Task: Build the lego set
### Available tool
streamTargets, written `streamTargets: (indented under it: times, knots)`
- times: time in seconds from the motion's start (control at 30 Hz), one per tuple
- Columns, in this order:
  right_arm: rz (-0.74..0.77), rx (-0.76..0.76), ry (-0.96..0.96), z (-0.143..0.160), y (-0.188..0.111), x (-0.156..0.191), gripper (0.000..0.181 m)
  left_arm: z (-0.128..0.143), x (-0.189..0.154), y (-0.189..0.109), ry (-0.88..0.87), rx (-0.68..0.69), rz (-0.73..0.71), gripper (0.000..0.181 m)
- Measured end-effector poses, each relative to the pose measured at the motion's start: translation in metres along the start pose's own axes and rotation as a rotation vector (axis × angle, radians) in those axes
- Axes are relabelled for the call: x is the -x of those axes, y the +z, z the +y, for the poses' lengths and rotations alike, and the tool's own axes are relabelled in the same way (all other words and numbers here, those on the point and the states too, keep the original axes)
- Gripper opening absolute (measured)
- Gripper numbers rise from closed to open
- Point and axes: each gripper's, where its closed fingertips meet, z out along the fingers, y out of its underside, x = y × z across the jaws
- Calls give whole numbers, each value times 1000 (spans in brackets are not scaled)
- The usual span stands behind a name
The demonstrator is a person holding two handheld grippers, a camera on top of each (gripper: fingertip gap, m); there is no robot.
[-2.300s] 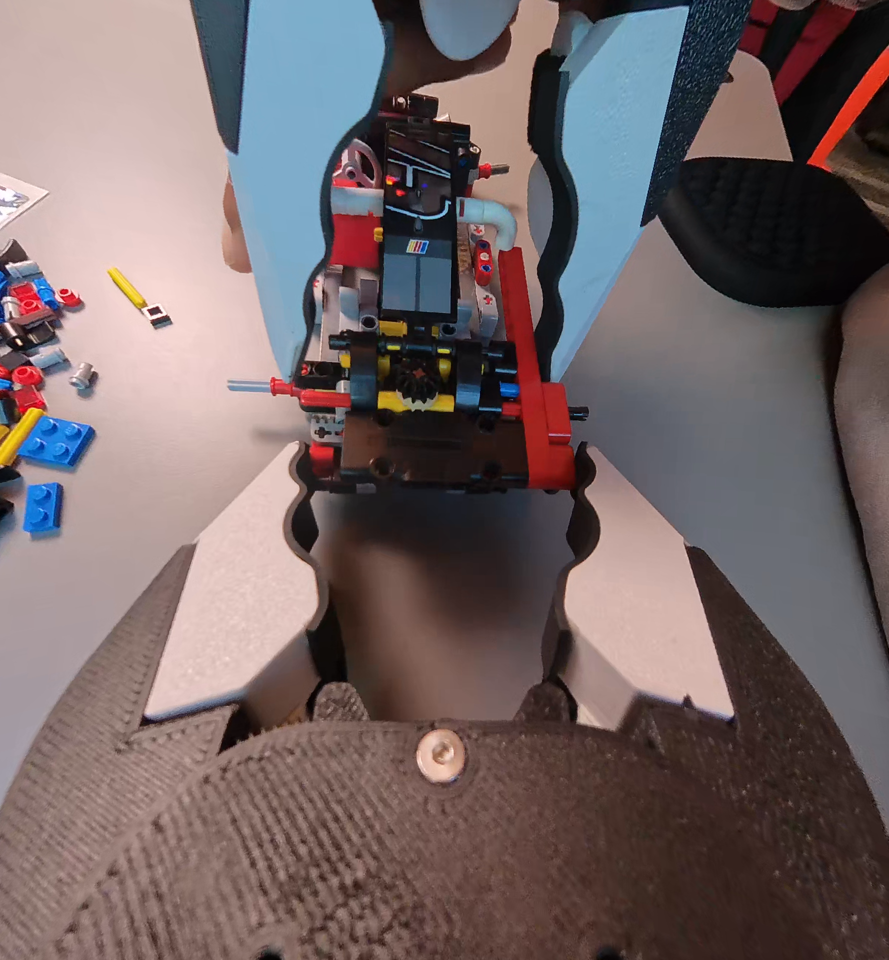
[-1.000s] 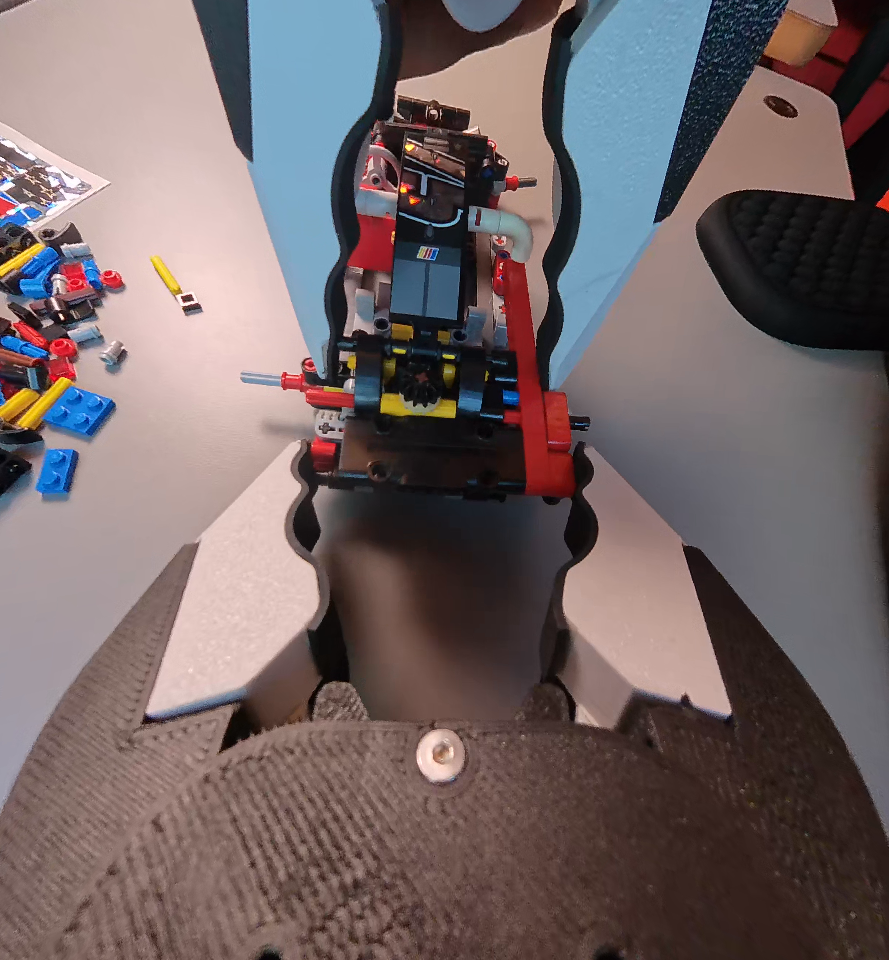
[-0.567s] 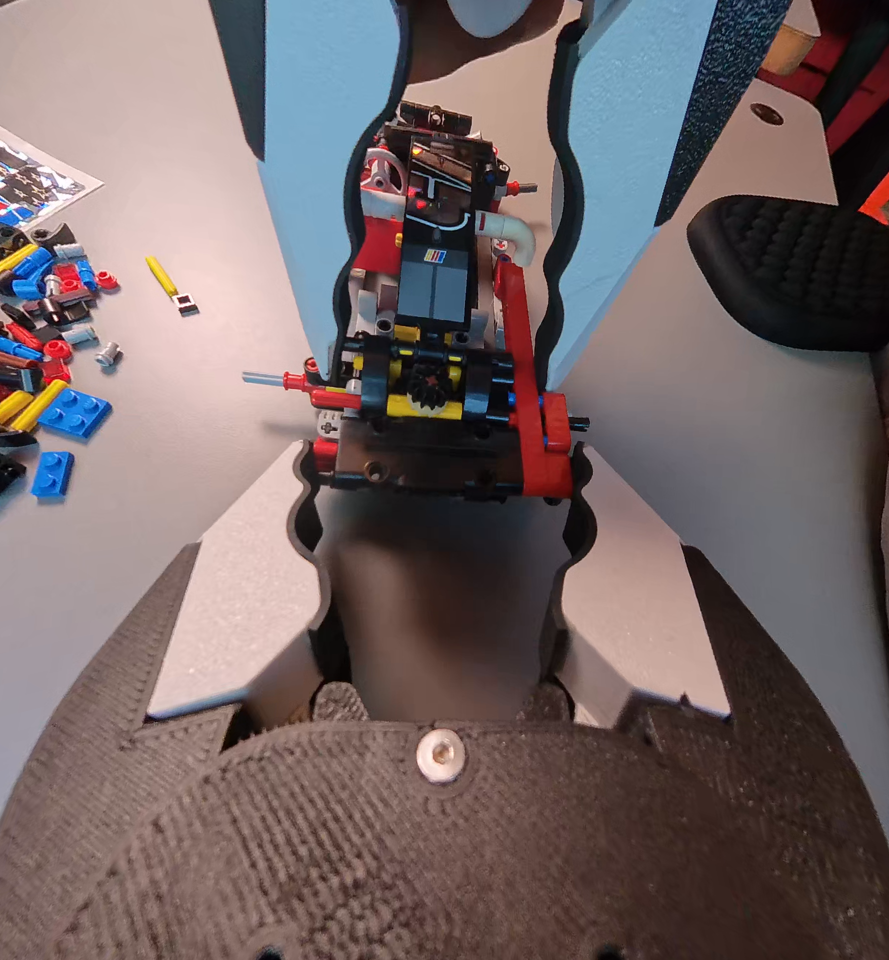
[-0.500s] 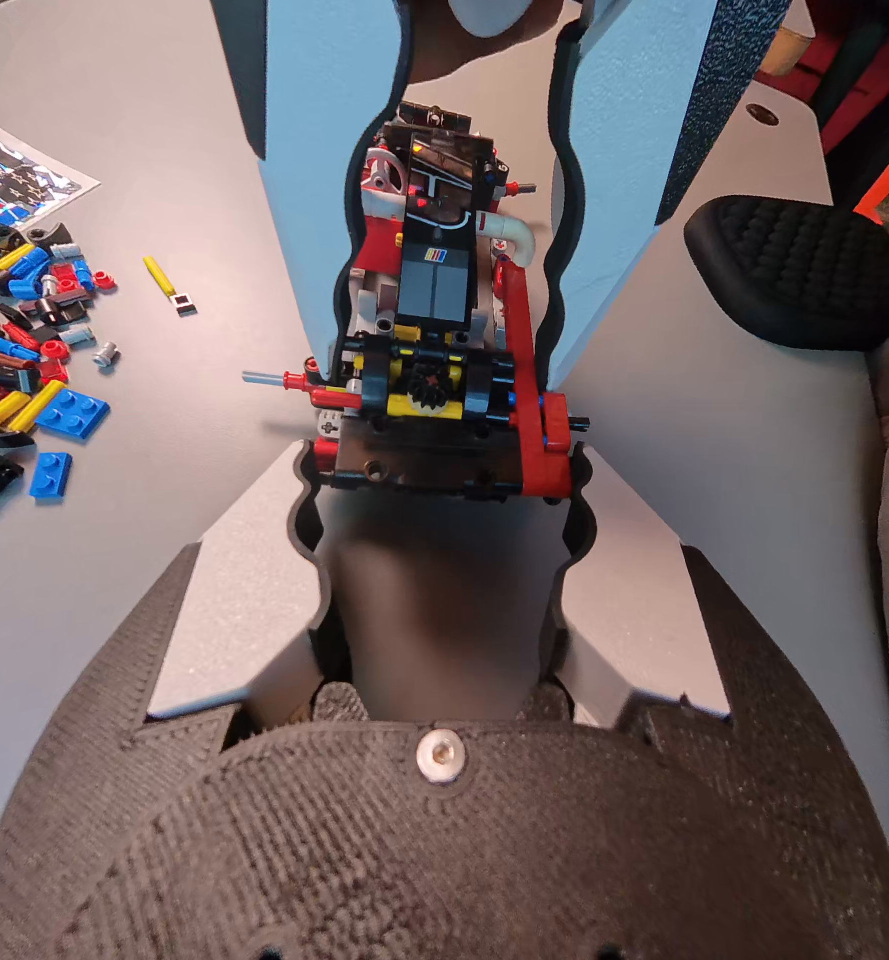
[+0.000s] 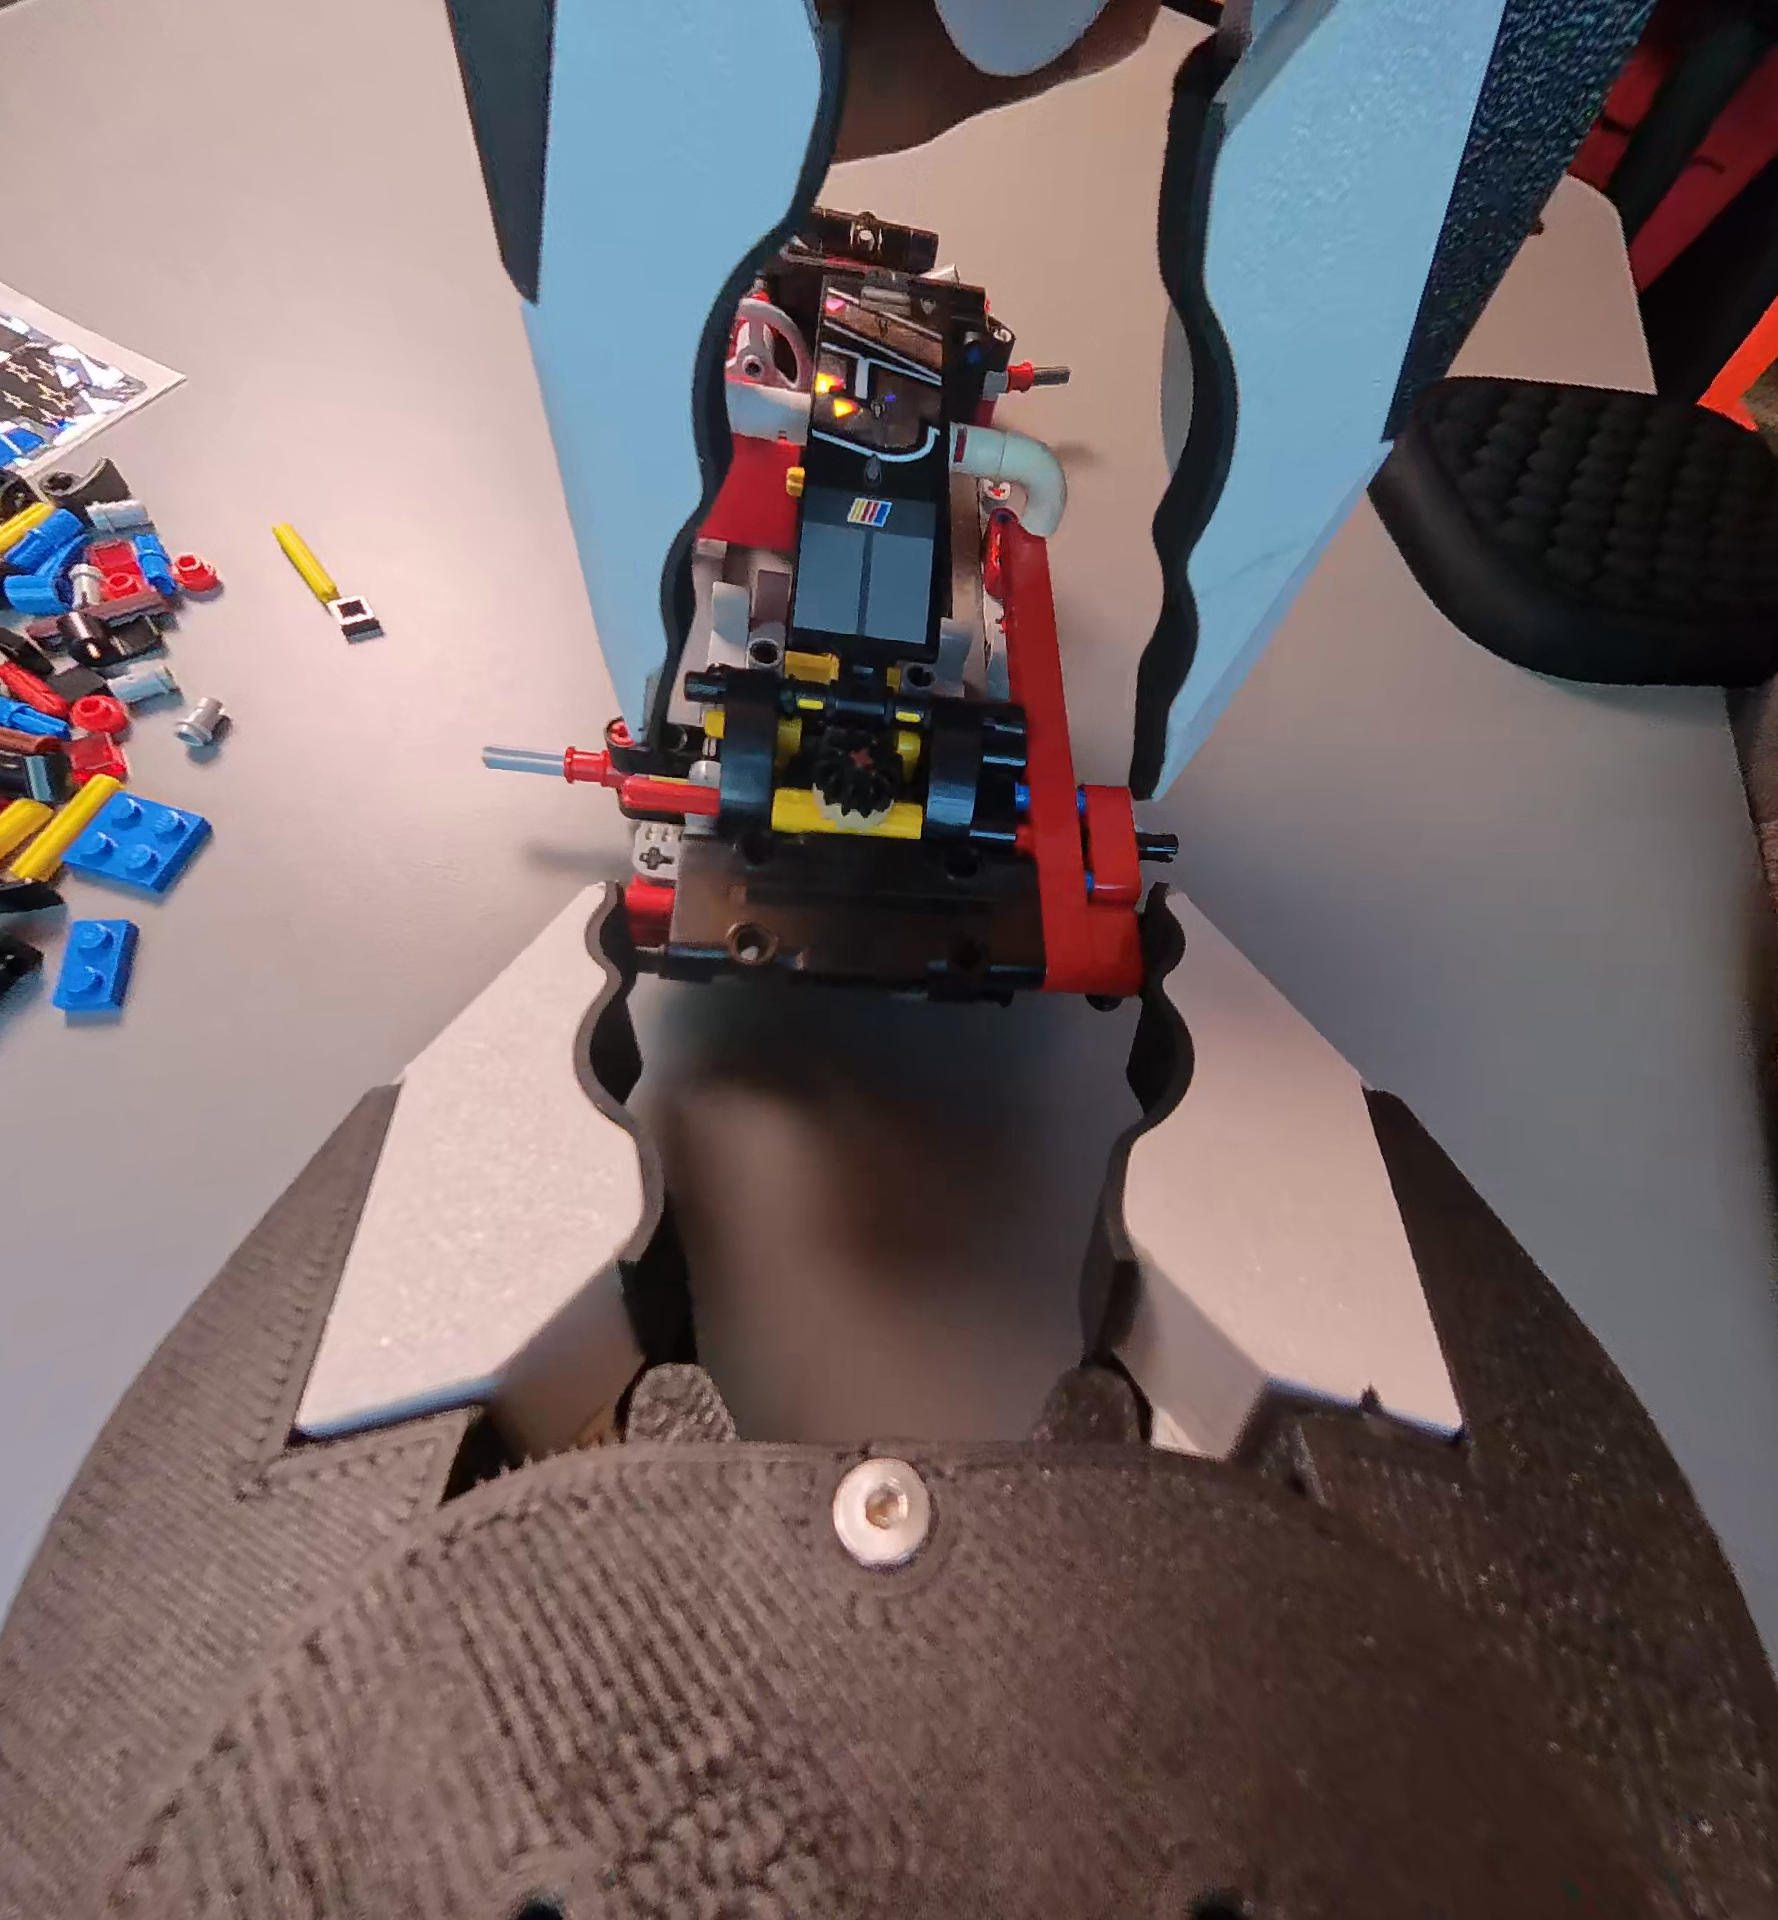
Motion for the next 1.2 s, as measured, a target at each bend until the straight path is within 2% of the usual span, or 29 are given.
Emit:
streamTargets:
  times: [0.93,1.07,1.13,1.2]
  knots:
    - [27,-35,53,-7,2,-3,78,-2,1,1,-23,-13,-11,92]
    - [21,-33,49,-8,2,-1,79,-1,-1,-1,-13,-2,13,95]
    - [21,-28,38,-7,2,0,80,2,-8,-3,19,9,46,106]
    - [24,-29,31,-7,2,1,80,3,-8,-6,30,-1,49,104]
